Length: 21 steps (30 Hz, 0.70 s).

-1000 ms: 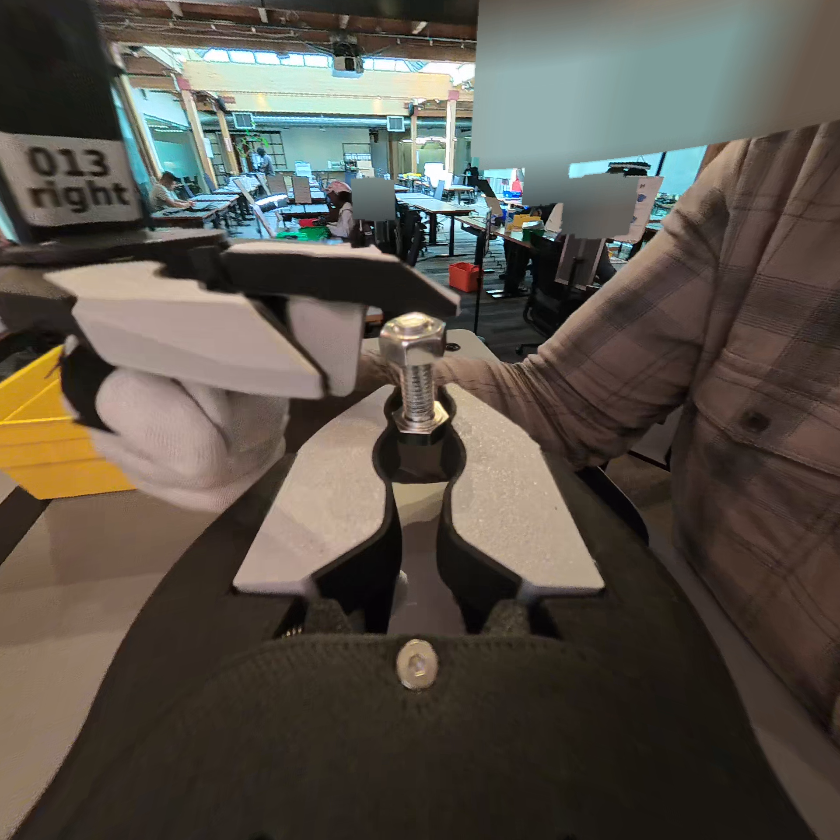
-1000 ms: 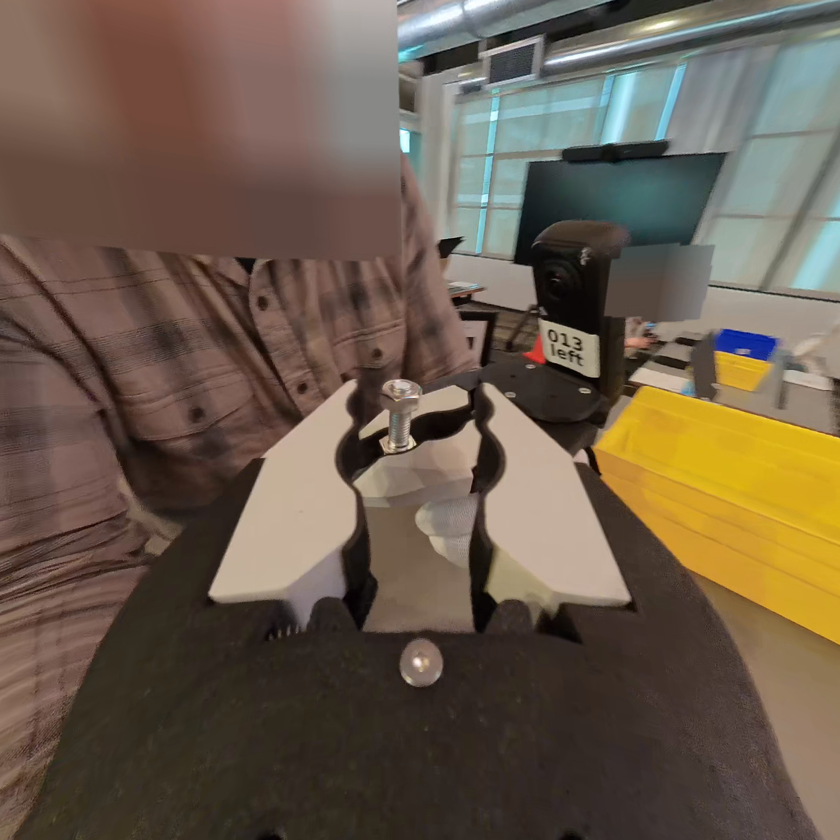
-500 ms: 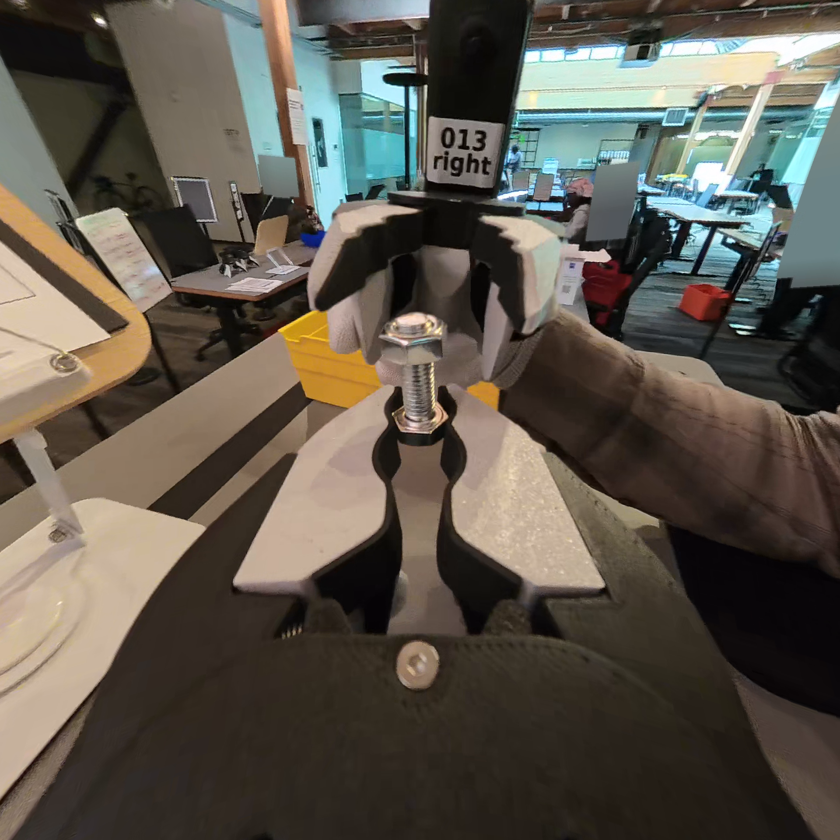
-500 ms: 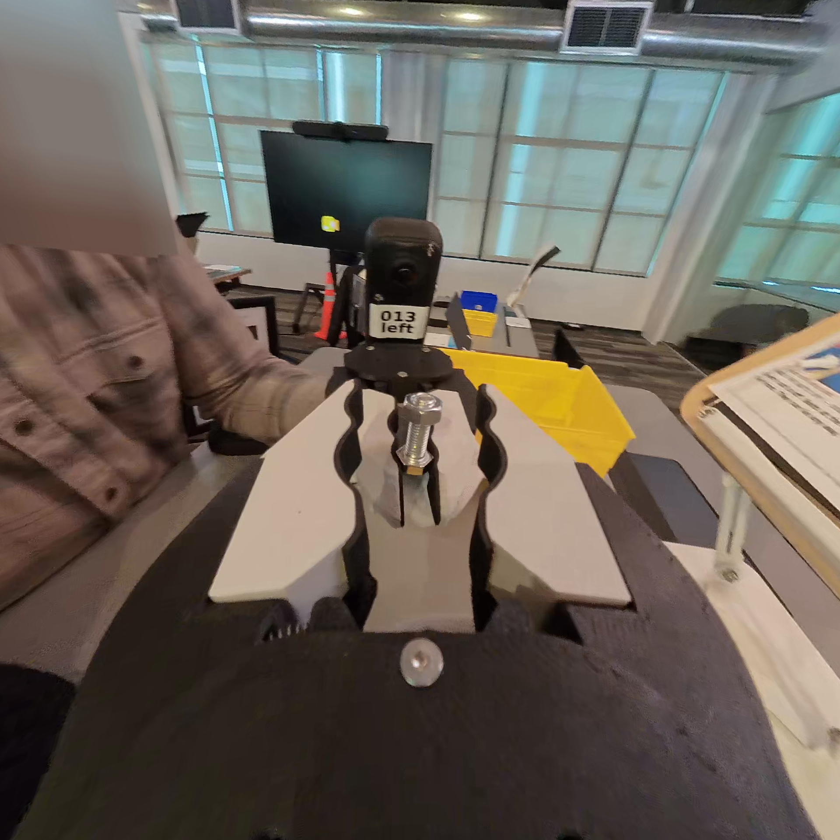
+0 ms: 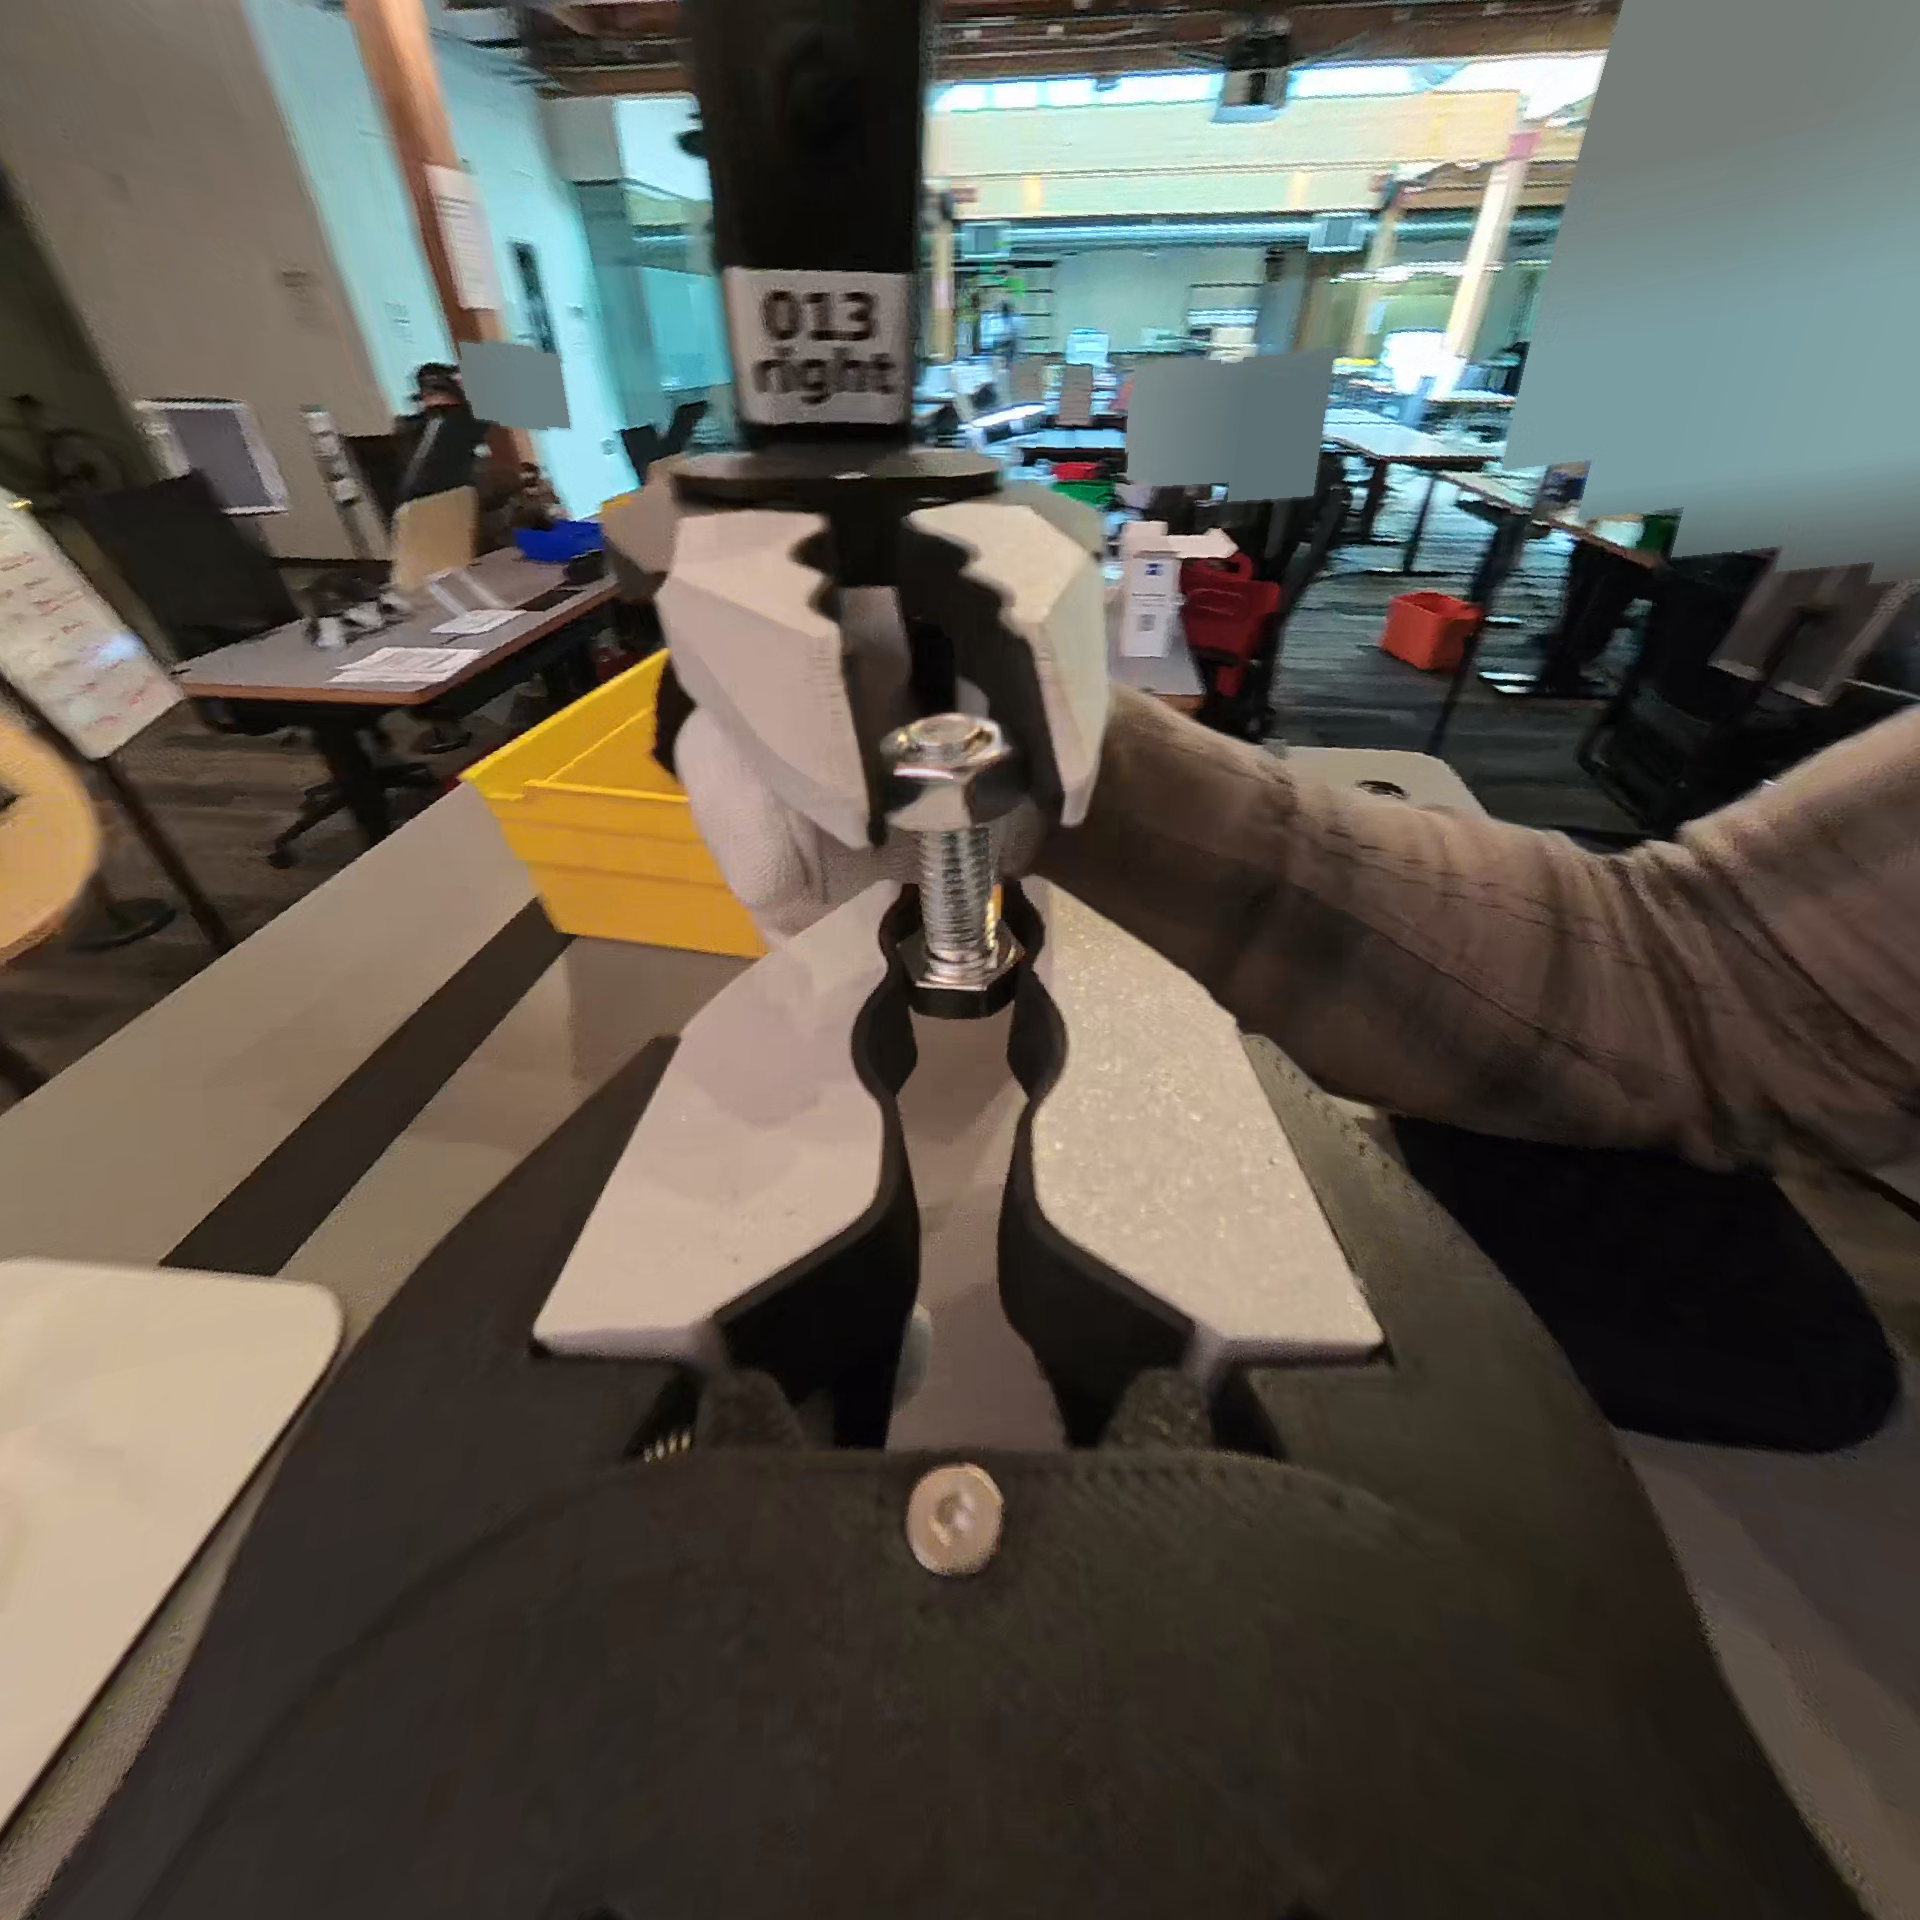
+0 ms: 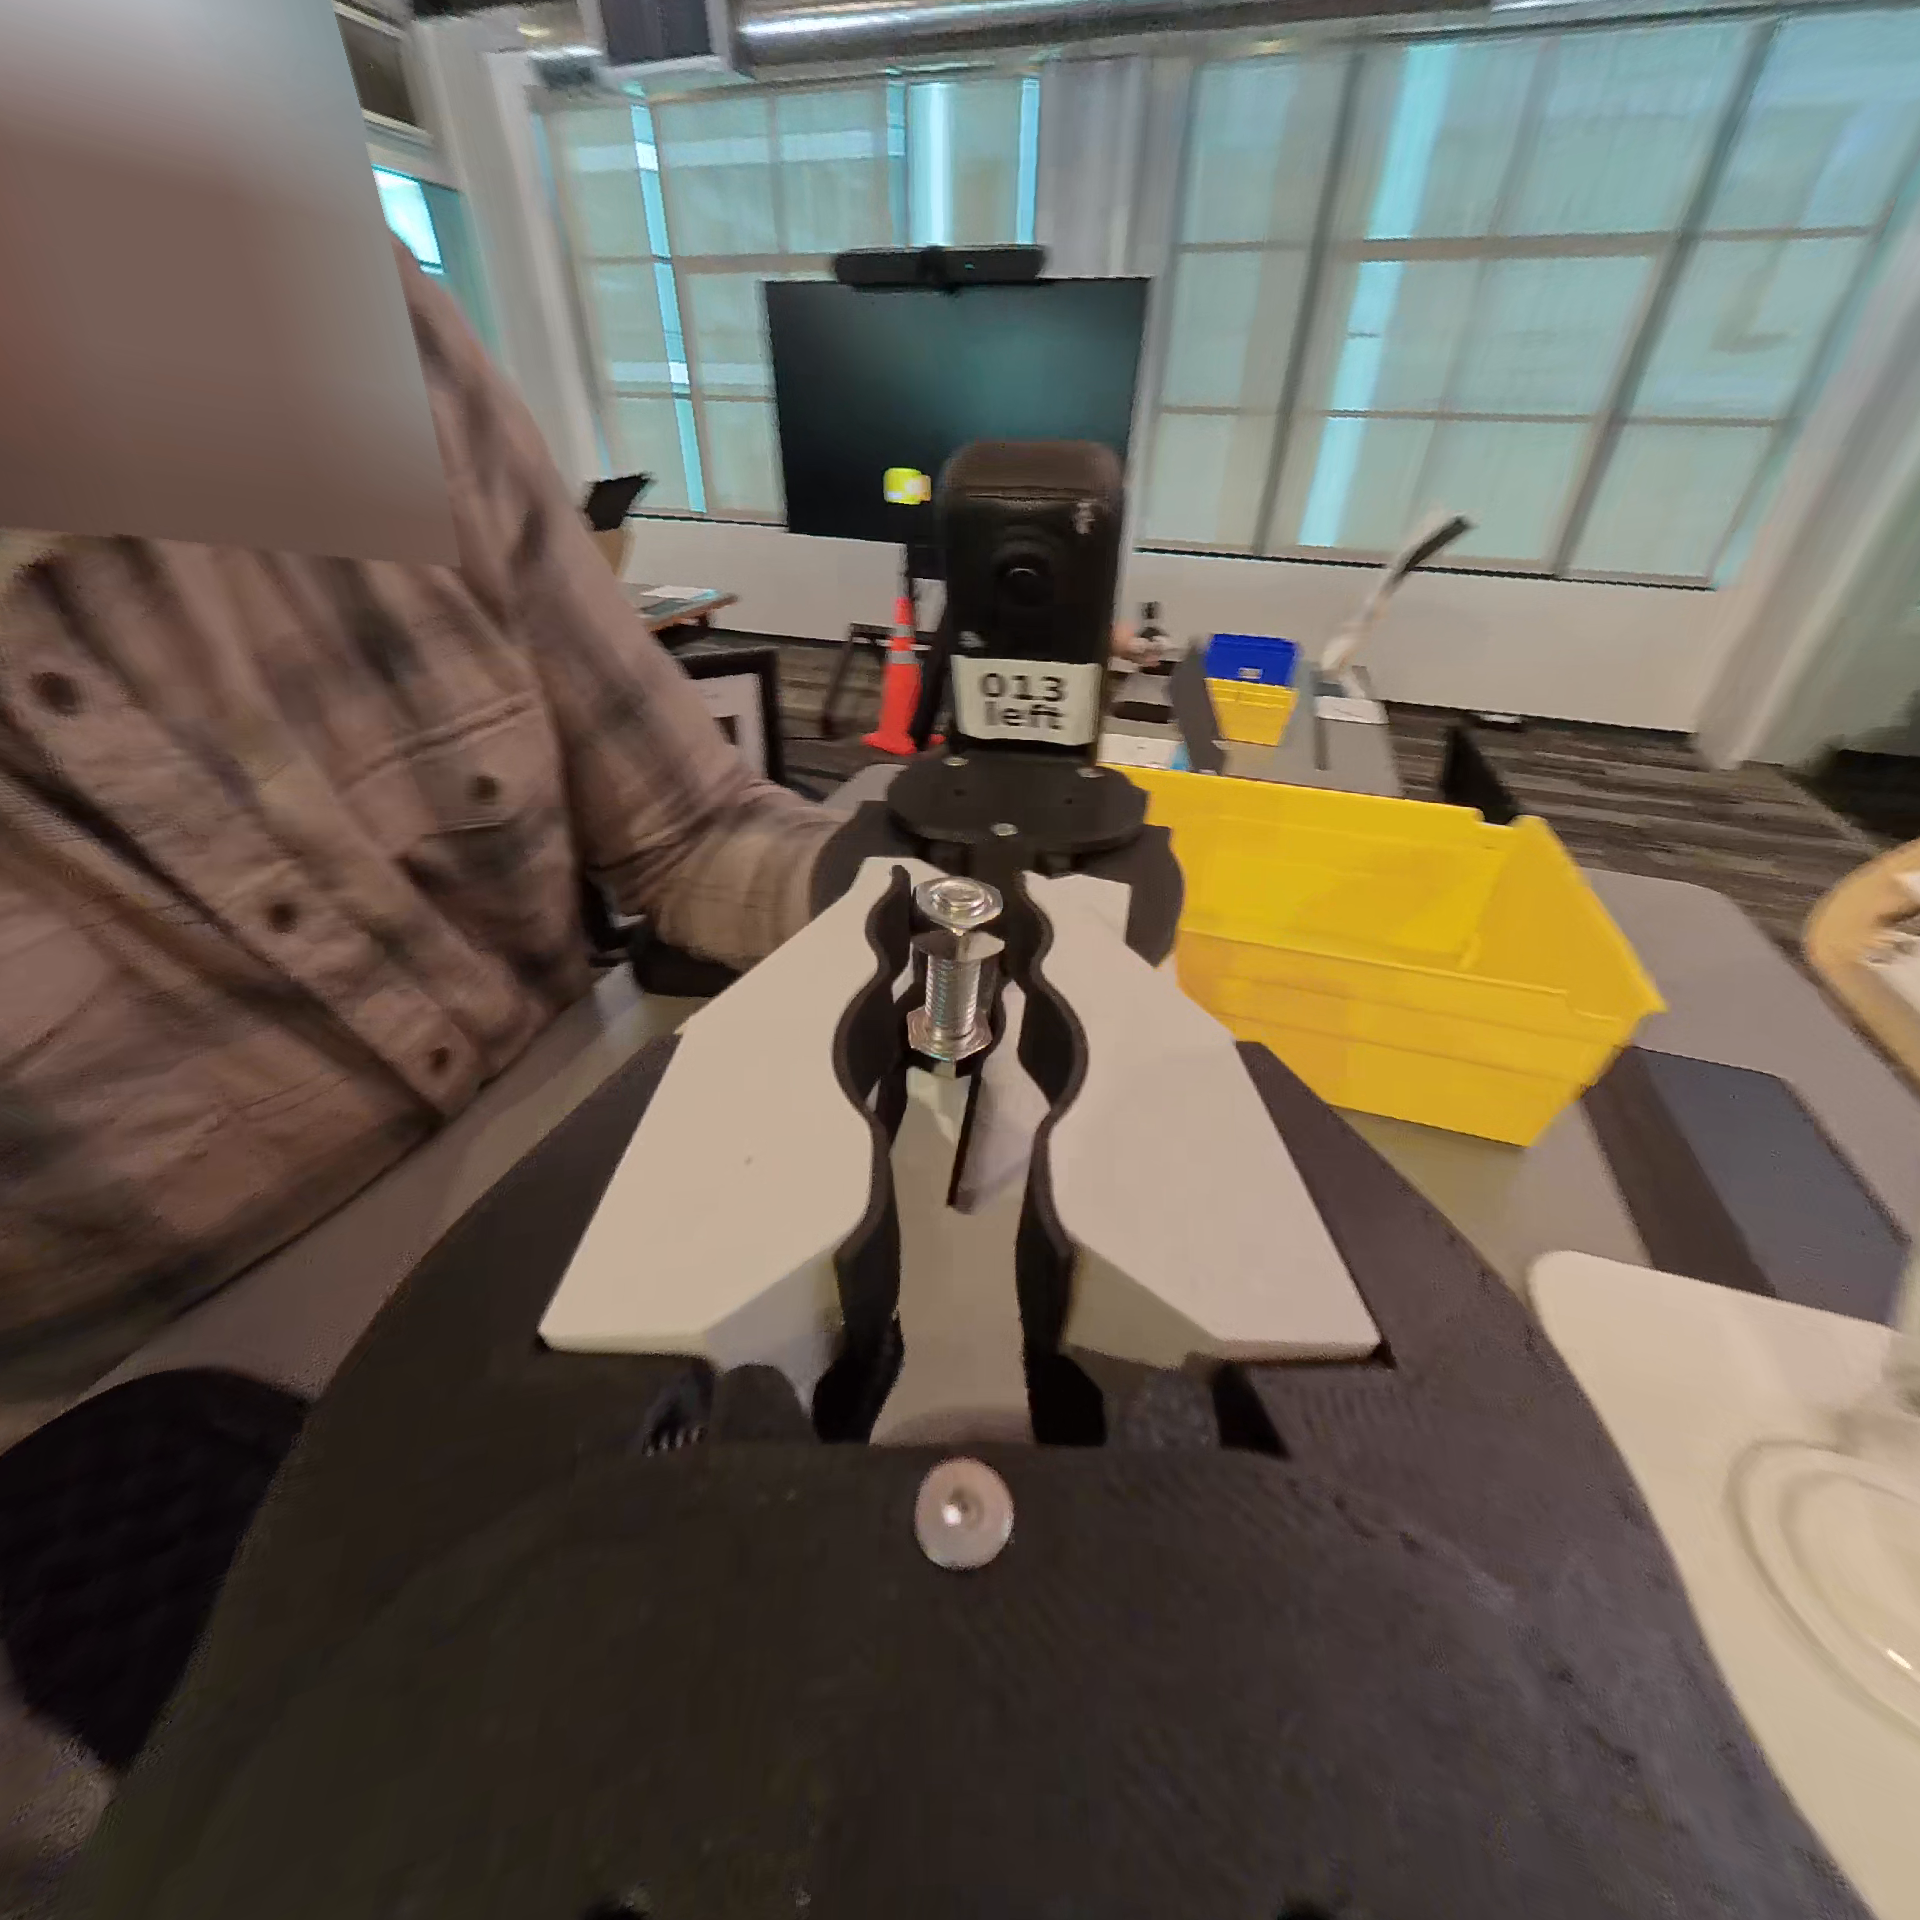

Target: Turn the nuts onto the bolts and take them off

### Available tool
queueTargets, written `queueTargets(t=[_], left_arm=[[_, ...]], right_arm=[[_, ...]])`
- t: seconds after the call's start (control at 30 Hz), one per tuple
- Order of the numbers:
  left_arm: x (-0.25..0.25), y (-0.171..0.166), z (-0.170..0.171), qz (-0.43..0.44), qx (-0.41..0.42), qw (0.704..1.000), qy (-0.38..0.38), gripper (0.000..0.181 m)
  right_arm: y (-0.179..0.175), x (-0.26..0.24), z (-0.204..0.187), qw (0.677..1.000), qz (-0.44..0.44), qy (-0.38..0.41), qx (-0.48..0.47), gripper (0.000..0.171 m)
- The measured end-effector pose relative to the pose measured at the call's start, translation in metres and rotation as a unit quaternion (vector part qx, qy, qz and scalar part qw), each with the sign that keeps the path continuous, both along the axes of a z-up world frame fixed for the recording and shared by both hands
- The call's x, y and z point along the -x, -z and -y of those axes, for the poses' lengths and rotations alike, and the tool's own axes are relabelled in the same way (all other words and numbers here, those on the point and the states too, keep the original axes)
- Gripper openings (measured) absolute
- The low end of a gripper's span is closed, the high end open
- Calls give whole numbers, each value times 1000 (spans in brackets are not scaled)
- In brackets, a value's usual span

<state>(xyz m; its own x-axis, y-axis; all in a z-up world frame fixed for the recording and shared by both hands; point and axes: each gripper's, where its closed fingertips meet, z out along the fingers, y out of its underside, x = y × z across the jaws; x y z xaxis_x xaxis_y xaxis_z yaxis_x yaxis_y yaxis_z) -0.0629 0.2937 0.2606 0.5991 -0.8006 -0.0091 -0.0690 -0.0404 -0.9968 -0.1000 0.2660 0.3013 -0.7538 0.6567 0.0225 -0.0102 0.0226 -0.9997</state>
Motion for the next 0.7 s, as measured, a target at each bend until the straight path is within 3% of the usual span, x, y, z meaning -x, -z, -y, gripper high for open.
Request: queueTargets(t=[0.2,0.37,0.43,0.57,0.7], left_arm=[[-56,-1,59,2,-14,983,184,14],[-71,-9,81,13,-20,972,233,15],[-64,-11,72,19,-18,977,210,15],[-33,-5,28,7,-8,996,86,15],[3,0,-8,13,0,1000,-28,15]], right_arm=[[-1,-55,52,979,5,-203,-7,16],[-8,-70,72,960,-14,-278,-8,16],[-14,-58,66,972,-31,-234,1,21],[-28,-32,30,993,-65,-96,22,62],[-15,-5,-9,999,-41,26,10,65]])
